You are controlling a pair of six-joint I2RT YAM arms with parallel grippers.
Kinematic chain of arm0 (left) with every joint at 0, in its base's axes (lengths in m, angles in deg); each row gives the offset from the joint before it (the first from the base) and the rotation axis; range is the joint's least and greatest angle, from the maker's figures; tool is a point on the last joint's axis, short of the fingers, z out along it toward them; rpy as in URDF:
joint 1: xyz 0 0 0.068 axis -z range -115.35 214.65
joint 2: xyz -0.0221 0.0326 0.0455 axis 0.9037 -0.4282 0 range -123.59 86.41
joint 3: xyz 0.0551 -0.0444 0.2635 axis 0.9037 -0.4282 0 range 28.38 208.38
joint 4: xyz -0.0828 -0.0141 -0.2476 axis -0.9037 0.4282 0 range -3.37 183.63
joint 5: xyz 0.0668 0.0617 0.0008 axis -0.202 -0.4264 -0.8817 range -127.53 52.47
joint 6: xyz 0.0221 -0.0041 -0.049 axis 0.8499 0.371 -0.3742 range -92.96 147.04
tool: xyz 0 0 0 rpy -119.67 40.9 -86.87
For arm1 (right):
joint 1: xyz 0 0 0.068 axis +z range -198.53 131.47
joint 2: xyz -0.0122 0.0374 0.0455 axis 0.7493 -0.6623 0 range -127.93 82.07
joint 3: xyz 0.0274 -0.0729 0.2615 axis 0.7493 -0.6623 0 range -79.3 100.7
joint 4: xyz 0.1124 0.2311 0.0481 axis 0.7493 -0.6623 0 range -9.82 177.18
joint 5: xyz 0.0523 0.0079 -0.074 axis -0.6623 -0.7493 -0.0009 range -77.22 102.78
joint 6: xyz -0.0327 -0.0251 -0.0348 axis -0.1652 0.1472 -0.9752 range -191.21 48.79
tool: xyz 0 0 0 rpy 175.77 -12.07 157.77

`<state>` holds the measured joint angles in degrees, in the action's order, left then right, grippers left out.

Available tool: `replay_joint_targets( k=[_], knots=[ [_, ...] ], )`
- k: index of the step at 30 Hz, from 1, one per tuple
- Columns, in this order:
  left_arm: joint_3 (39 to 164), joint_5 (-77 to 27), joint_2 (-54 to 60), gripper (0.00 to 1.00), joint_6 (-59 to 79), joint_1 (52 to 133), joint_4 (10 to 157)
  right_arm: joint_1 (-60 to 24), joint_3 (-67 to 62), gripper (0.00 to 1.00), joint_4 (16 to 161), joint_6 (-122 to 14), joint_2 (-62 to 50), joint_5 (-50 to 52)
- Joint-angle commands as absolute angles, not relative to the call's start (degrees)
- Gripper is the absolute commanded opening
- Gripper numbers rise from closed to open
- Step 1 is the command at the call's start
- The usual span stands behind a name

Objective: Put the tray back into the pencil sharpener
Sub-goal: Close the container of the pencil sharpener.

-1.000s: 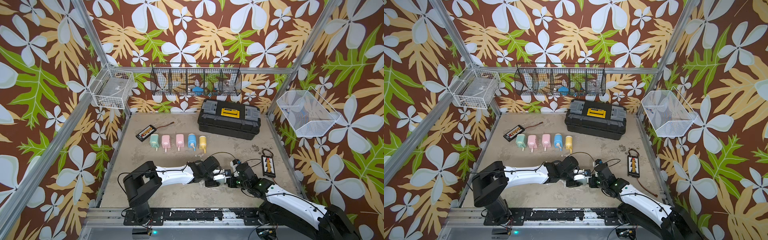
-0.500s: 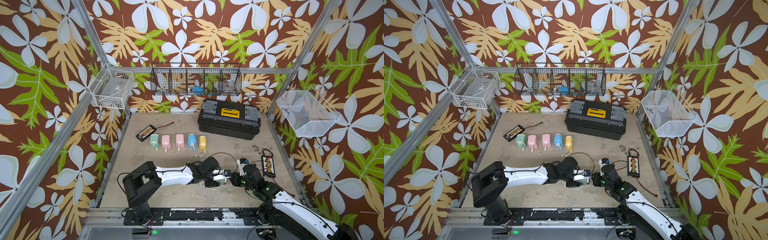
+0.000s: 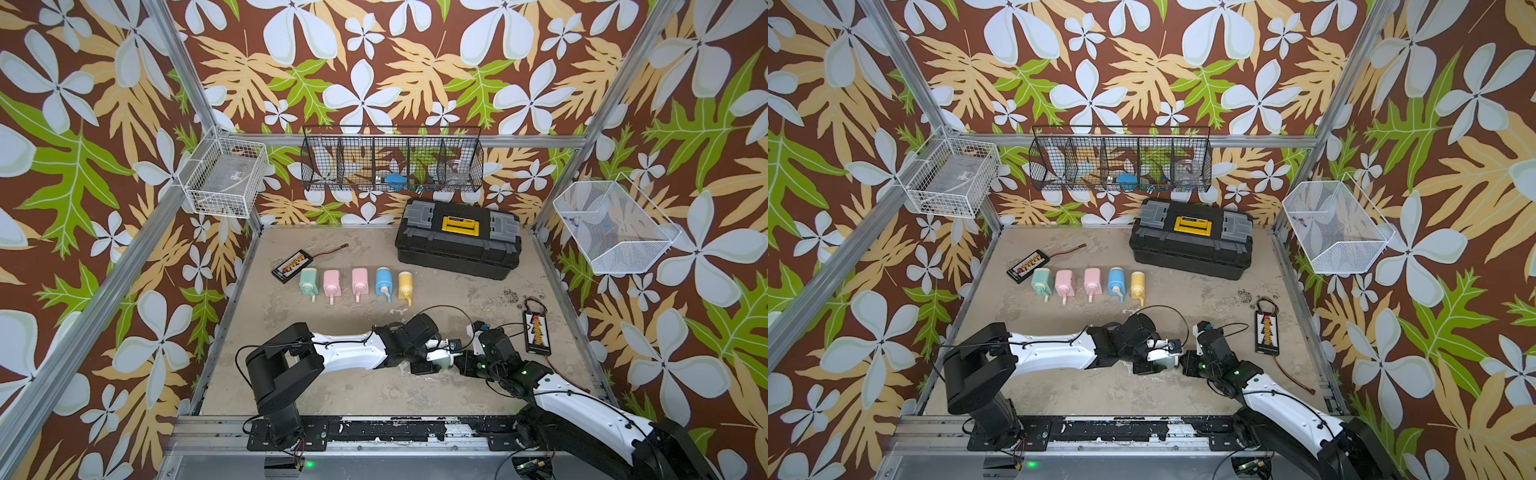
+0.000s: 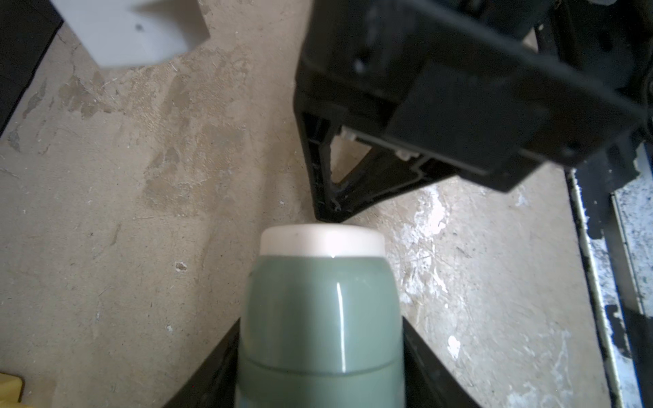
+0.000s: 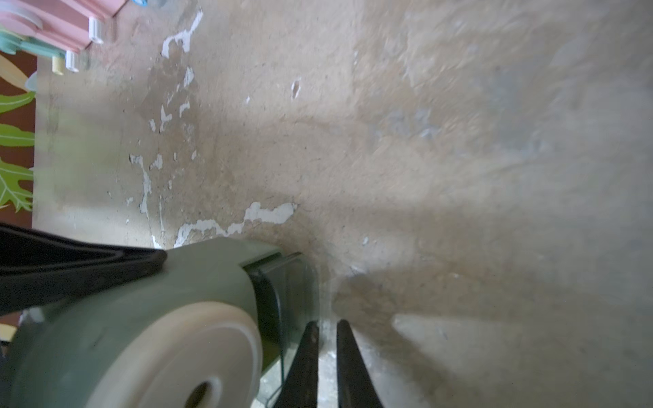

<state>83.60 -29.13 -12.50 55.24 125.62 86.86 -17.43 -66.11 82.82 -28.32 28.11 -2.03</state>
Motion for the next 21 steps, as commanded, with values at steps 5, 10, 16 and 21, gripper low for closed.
replay_joint_targets(
  k=[5,10,16,21],
  knots=[
    [83.0,-31.42,-12.82,0.51,55.47,125.71,87.95,-17.46,-67.66,0.12,92.22,-28.78,24.55,-11.57],
    [83.0,-31.28,-12.73,0.5,55.33,125.64,87.95,-17.48,-68.79,0.12,95.19,-27.84,23.89,-13.31],
    [82.69,-31.61,-12.13,0.46,54.63,125.69,87.51,-17.54,-67.71,0.13,90.21,-27.83,26.72,-9.05],
    [82.77,-33.76,-9.09,0.43,51.31,125.64,86.32,-17.59,-62.47,0.18,73.19,-28.69,37.34,6.67]
  ],
)
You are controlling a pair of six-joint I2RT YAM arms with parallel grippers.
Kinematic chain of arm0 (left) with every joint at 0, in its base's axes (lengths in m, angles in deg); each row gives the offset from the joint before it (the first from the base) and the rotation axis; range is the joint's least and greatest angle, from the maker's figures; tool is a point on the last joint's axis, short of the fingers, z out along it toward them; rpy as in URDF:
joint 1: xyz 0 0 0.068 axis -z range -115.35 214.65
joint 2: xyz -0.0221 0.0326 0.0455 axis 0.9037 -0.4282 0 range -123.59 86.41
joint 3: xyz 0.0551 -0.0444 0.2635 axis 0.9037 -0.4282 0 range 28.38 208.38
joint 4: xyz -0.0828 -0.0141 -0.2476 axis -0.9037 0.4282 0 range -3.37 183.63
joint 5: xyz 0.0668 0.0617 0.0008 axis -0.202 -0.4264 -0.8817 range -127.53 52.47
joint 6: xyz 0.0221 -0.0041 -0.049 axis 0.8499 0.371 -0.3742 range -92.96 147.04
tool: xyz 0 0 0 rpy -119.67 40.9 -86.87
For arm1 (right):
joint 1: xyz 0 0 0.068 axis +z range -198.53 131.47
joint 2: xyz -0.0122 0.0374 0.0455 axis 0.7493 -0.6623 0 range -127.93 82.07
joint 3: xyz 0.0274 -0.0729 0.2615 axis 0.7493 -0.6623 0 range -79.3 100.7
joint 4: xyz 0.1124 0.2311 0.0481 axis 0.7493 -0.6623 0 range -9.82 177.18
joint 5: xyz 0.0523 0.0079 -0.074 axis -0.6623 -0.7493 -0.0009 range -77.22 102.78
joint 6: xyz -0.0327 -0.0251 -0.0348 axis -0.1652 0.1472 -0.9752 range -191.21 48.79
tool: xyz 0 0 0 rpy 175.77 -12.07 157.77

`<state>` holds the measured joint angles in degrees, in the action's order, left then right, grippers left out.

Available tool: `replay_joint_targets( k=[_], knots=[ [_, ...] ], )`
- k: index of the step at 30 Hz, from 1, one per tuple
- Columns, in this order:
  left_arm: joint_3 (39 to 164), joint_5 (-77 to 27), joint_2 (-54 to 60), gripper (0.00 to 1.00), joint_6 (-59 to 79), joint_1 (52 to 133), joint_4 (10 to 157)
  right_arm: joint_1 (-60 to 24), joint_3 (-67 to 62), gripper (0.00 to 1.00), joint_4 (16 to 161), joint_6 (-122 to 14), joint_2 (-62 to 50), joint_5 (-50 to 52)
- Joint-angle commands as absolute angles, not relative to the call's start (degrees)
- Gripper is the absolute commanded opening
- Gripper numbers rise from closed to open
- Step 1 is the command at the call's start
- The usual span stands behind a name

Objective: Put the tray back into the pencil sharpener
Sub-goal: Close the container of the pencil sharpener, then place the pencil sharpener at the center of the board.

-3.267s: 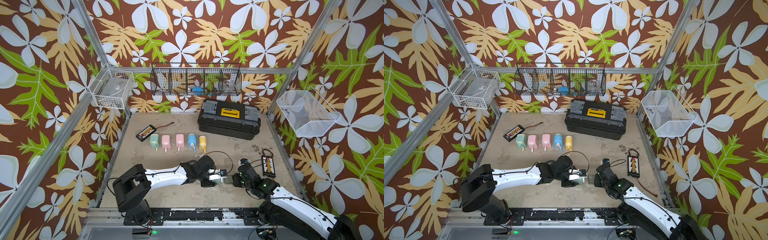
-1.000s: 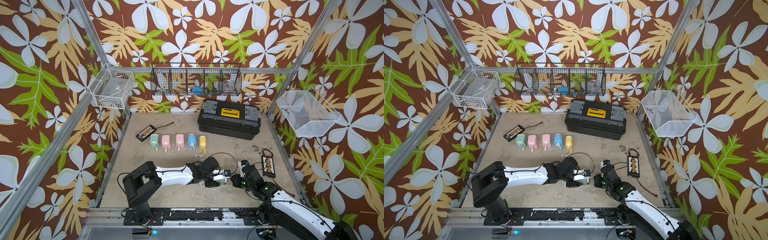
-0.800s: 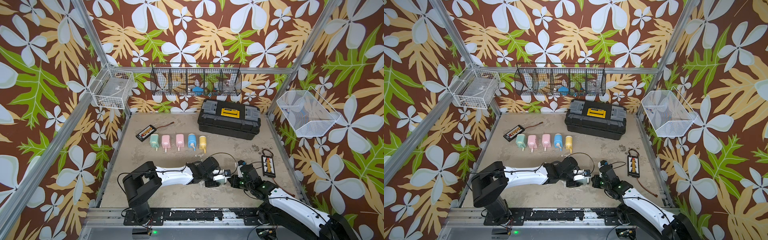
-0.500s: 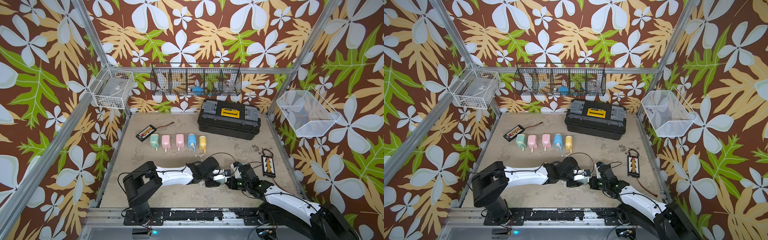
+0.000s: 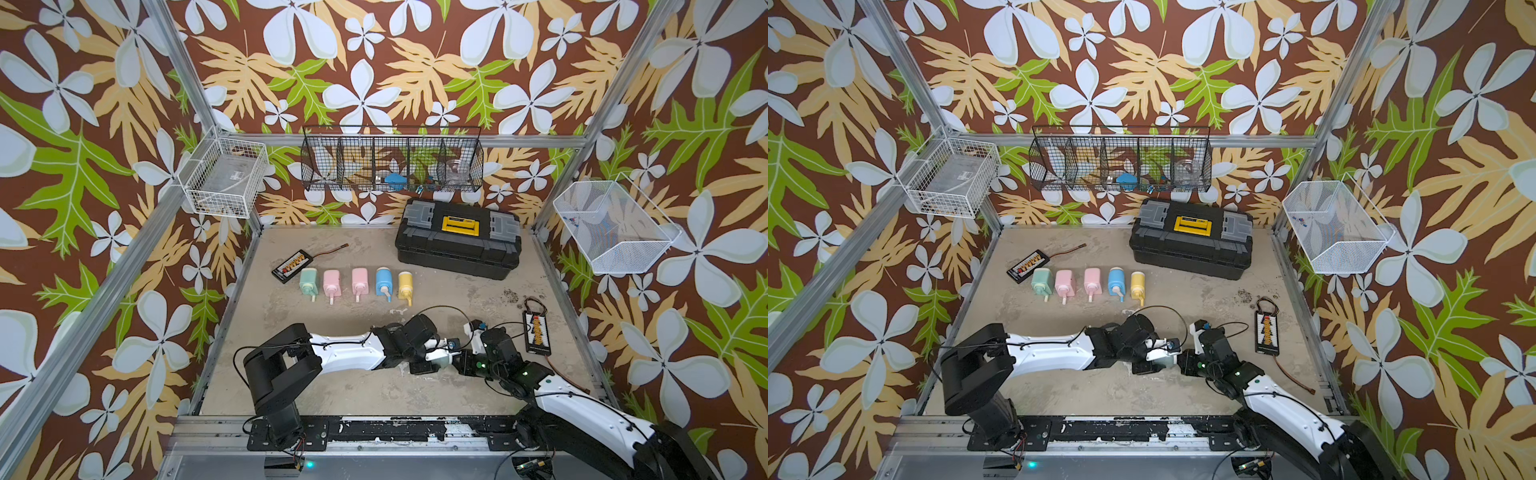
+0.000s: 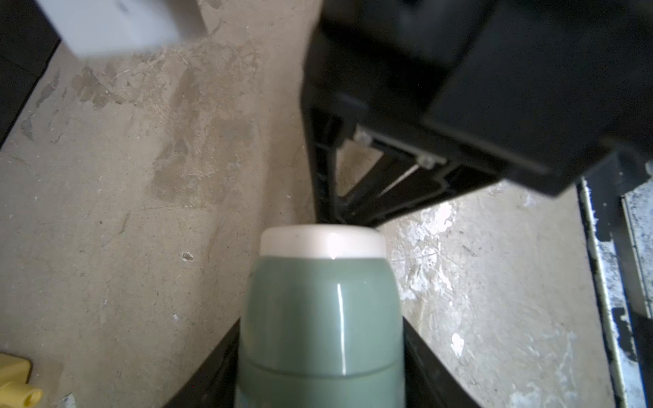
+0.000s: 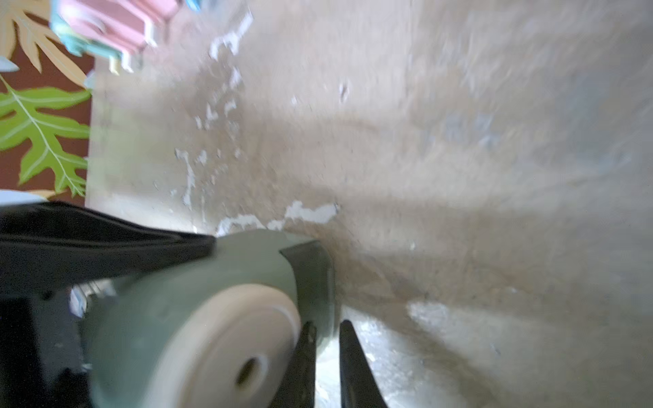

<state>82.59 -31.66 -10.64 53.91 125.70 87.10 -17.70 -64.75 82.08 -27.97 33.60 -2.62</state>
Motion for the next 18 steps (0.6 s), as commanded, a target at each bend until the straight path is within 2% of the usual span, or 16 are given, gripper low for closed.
replay_joint_targets(
  k=[1,5,11,18],
  knots=[
    [82.9,-33.99,-8.42,0.42,50.47,125.7,86.0,-17.61,-61.22,0.18,70.69,-28.85,39.53,9.39],
    [83.15,-35.33,-5.6,0.31,45.85,125.65,84.36,-17.68,-56.2,0.18,62.51,-29.04,47.88,18.75],
    [85.53,-38.3,-4.47,0.0,37.33,125.73,83.78,-17.63,-54.2,0.17,61.1,-29.19,53.53,21.63],
    [90.58,-48.76,-7.31,0.0,25.68,125.72,85.03,-17.62,-52.09,0.17,60.72,-30.5,54.23,22.63]
  ],
)
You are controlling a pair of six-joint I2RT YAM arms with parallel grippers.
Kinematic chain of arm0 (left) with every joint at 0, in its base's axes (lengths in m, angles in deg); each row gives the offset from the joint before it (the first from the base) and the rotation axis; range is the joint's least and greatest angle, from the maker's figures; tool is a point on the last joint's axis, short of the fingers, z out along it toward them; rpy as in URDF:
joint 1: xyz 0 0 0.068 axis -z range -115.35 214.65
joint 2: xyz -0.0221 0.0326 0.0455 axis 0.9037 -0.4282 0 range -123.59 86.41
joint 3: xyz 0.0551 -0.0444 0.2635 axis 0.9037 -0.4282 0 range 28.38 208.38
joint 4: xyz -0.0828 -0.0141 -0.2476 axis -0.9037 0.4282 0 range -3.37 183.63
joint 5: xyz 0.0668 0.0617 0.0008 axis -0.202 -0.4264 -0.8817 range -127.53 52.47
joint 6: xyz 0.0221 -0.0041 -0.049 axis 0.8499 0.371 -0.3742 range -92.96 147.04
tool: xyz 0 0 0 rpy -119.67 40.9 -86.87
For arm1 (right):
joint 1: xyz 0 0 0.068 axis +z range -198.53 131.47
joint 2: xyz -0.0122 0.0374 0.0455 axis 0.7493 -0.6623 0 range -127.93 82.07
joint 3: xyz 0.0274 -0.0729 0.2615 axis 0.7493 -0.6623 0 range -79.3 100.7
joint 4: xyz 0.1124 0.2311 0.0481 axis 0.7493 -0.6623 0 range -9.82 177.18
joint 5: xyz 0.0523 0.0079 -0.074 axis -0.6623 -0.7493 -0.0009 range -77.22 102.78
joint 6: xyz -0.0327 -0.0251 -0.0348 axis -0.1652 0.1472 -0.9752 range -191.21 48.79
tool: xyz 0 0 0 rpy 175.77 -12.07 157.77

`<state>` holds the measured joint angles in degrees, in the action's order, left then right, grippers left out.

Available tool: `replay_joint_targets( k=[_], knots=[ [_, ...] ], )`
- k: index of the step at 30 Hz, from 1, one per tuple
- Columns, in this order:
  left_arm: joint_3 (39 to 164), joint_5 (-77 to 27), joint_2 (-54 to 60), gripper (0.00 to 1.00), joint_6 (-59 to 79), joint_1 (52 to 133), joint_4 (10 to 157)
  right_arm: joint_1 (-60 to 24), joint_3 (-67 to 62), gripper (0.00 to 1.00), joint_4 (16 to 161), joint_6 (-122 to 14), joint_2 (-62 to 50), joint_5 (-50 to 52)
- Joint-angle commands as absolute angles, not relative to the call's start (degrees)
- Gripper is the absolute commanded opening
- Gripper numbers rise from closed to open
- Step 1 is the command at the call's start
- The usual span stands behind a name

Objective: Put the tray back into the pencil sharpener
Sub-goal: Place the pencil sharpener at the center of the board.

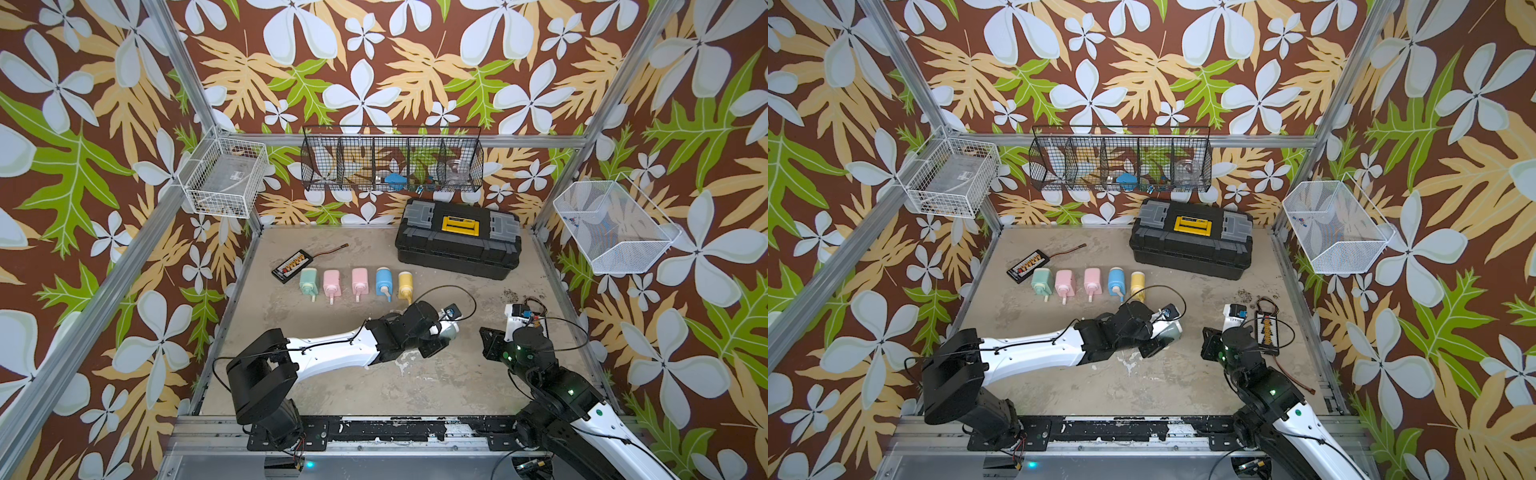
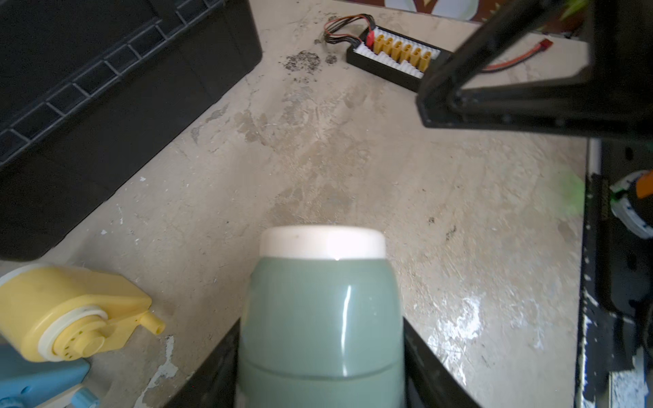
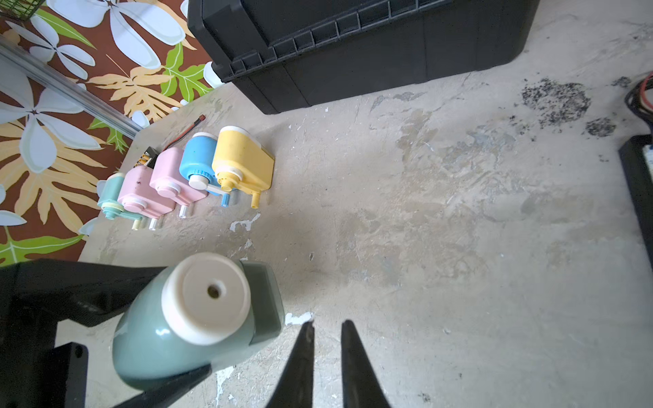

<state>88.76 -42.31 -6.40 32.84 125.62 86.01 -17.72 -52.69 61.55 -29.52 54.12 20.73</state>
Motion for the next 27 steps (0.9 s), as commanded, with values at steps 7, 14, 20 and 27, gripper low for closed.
replay_joint_targets(
  k=[7,14,20,27],
  knots=[
    [109.06,-60.17,-18.58,0.0,14.77,124.97,104.3,-17.62,-52.05,0.17,60.65,-31.03,54.68,23.15],
    [118.71,-58.78,-26.51,0.0,12.09,122.93,108.65,-17.61,-52.31,0.17,60.71,-30.88,55.23,23.15],
    [127.42,-56.77,-32.72,0.0,6.24,118.67,113.43,-17.63,-52.44,0.17,60.65,-30.85,55.39,23.15],
    [139.32,-60.12,-41.36,0.0,0.98,116.79,122.32,-17.62,-52.49,0.17,60.56,-30.52,55.44,23.35]
  ],
)
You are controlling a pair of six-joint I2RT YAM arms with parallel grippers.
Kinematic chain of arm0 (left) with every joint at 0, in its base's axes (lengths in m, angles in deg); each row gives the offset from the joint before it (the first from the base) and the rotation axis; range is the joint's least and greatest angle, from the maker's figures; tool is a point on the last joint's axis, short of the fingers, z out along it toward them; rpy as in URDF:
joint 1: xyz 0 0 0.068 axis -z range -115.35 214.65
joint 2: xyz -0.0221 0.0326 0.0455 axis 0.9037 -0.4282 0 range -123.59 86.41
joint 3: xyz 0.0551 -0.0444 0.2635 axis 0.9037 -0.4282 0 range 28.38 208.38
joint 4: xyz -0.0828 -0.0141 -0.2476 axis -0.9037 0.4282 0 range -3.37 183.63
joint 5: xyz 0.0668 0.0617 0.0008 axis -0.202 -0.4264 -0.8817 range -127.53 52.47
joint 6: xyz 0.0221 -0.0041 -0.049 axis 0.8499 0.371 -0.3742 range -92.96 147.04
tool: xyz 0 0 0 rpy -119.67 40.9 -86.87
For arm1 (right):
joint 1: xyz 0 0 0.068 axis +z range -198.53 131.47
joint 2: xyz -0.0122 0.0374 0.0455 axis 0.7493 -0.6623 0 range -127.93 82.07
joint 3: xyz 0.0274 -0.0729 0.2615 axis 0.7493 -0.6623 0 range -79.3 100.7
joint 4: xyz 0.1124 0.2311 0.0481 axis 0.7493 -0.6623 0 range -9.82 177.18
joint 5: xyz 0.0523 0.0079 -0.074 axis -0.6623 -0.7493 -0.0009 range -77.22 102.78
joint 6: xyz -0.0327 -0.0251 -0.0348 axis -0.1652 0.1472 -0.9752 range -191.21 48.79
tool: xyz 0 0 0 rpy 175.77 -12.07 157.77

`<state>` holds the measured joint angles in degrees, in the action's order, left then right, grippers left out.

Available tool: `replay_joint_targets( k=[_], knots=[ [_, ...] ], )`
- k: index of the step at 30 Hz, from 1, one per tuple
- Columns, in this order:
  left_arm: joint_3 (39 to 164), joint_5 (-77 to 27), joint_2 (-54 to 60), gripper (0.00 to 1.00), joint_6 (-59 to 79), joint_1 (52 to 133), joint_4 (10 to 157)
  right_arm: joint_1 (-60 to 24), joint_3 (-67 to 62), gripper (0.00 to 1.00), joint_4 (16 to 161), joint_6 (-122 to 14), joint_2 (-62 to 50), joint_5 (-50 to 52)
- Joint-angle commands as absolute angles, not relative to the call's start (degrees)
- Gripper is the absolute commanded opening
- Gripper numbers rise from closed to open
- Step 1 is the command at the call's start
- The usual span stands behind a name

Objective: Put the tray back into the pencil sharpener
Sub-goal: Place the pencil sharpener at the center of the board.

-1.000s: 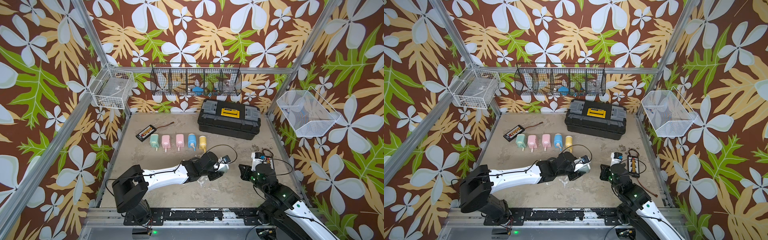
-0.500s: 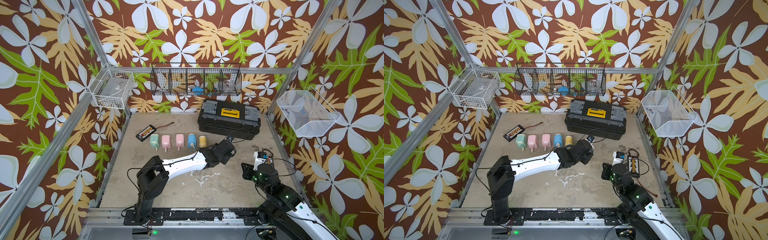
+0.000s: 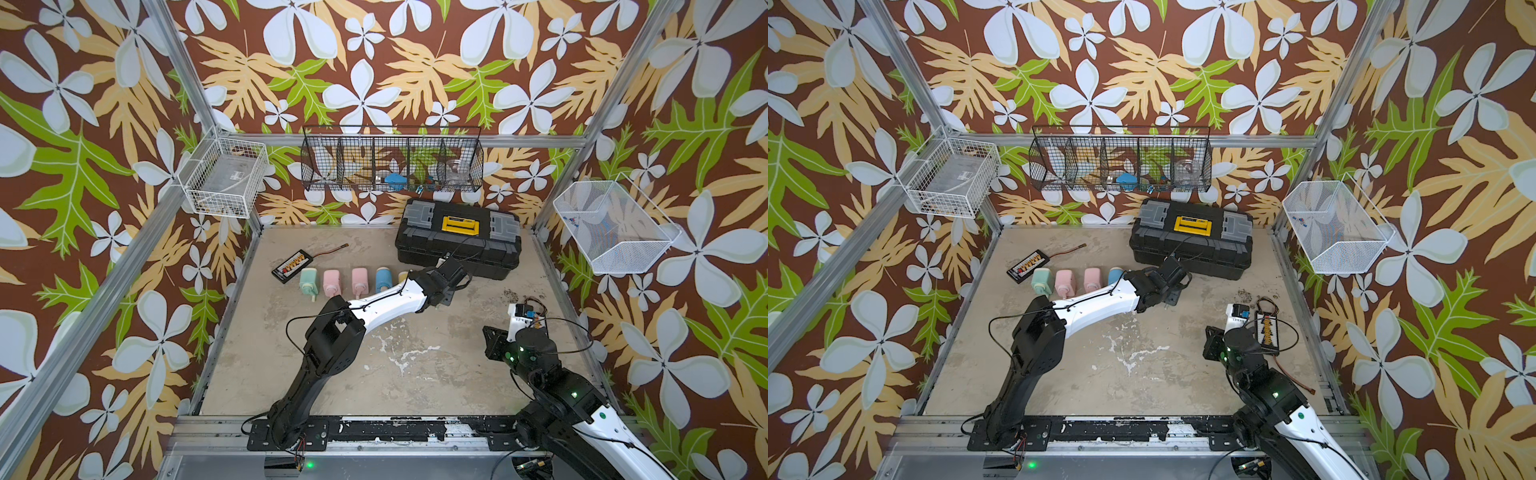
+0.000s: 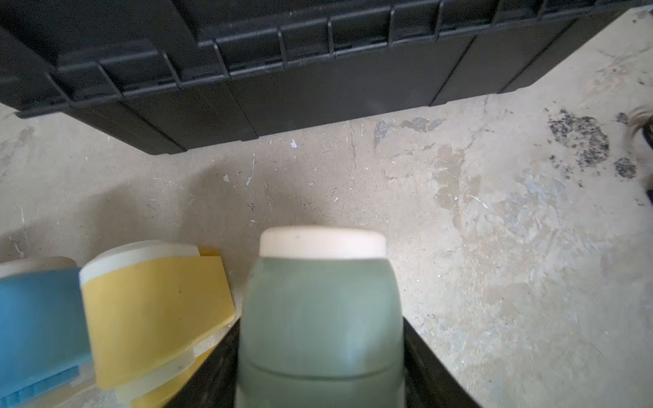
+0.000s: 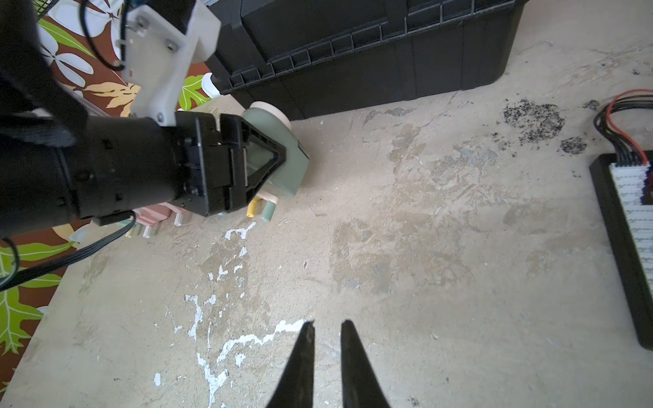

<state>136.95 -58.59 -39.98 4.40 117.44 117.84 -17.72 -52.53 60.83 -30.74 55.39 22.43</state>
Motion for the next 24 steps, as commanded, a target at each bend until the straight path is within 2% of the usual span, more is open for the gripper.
replay_joint_targets(
  k=[1,14,21,24],
  knots=[
    [140.13,-60.12,-41.99,0.0,0.56,116.7,122.57,-17.67,-52.45,0.17,60.46,-30.55,55.48,23.41],
    [144.65,-60.02,-47.52,0.0,-1.94,114.34,122.26,-17.64,-52.93,0.17,60.77,-30.27,54.86,23.06],
    [144.81,-59.44,-48.62,0.21,-1.62,114.38,121.7,-17.68,-52.89,0.17,60.72,-30.32,54.69,23.06],
    [144.57,-59.47,-48.85,0.26,-1.52,114.39,121.61,-17.66,-52.89,0.17,60.68,-30.32,54.64,23.06]
  ],
)
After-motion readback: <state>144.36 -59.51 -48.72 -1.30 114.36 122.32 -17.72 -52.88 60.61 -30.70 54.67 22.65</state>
